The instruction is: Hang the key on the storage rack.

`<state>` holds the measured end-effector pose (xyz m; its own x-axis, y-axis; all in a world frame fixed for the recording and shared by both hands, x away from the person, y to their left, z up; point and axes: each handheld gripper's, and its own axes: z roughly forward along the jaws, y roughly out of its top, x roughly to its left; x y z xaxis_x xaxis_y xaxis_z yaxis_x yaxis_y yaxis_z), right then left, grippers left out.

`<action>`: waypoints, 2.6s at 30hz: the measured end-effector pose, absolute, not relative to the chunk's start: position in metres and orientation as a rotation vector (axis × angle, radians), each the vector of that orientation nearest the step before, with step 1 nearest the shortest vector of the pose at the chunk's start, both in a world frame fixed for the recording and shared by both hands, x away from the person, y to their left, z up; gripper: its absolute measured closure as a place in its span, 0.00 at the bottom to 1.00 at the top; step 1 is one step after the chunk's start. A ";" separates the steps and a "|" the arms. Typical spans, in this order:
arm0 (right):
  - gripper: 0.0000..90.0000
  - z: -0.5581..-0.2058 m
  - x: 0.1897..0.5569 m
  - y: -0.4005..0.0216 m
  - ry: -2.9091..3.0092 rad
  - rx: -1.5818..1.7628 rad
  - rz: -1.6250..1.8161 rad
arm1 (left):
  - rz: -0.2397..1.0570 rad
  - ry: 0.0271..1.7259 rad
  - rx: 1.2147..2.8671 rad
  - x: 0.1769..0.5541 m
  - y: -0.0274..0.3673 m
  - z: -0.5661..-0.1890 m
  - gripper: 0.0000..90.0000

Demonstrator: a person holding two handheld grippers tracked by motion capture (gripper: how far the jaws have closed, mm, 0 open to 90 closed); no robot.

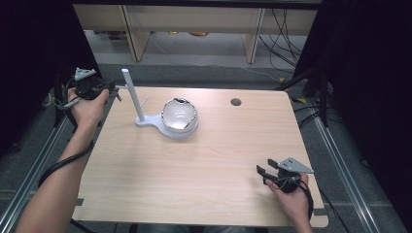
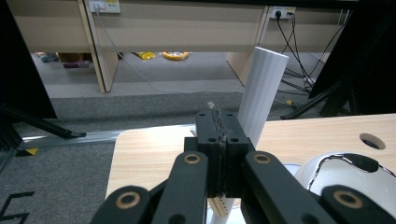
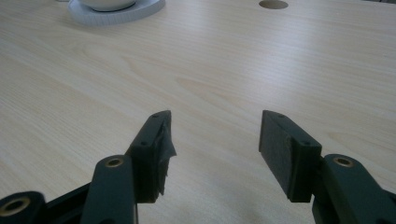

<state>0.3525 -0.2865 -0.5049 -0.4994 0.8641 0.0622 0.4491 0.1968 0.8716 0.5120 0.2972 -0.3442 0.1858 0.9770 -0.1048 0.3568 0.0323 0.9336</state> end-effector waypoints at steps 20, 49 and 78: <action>0.50 -0.506 0.353 -0.286 2.037 1.223 1.238 | 0.840 1.325 1.534 0.513 0.292 -0.341 0.99; 0.50 -0.504 0.353 -0.289 2.028 1.211 1.232 | 0.845 1.252 1.527 0.504 0.280 -0.336 0.99; 0.50 -0.503 0.352 -0.286 2.022 1.224 1.245 | 0.862 1.151 1.496 0.411 0.287 -0.378 0.58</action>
<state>0.3524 -0.2856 -0.5028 -0.4943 0.8671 0.0610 0.4451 0.1922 0.8746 0.4113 0.2869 -0.3775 0.2876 0.9569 -0.0415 0.2294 -0.0267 0.9730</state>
